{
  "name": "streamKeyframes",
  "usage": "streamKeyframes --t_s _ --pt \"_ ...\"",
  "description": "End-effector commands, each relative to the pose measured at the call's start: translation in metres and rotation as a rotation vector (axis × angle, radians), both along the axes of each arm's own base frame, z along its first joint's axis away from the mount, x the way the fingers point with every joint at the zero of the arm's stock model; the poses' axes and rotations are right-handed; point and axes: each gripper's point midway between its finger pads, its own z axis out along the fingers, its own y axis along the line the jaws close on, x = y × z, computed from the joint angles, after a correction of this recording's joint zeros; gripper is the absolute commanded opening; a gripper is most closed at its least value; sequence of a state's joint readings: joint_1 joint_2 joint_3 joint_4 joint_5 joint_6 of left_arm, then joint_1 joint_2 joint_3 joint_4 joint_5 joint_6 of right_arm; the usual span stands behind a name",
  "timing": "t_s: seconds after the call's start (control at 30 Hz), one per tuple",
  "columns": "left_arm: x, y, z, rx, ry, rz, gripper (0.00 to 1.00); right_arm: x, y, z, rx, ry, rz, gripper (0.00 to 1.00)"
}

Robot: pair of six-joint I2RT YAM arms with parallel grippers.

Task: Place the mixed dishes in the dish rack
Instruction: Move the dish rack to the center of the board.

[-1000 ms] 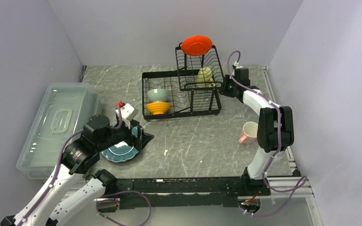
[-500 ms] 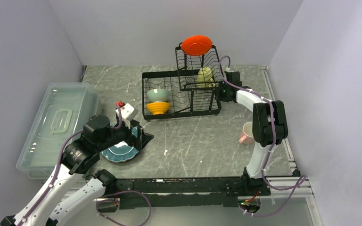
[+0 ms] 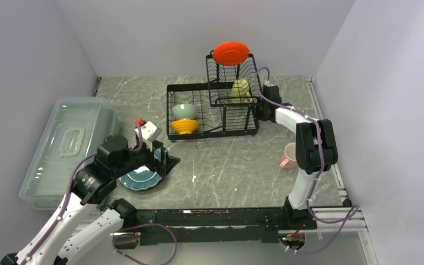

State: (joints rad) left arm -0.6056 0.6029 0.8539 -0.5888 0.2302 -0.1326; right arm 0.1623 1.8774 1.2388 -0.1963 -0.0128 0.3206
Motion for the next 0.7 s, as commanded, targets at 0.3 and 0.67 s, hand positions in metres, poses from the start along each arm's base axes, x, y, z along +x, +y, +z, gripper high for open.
streamKeyframes --t_s 0.3,0.67 --pt "-0.002 -0.001 0.012 -0.026 -0.043 -0.016 0.99 -0.032 -0.022 0.002 0.211 0.035 -0.522 0.00" --pt "-0.004 -0.001 0.014 -0.037 -0.044 -0.020 0.99 -0.056 0.011 -0.005 0.452 0.043 -0.675 0.00"
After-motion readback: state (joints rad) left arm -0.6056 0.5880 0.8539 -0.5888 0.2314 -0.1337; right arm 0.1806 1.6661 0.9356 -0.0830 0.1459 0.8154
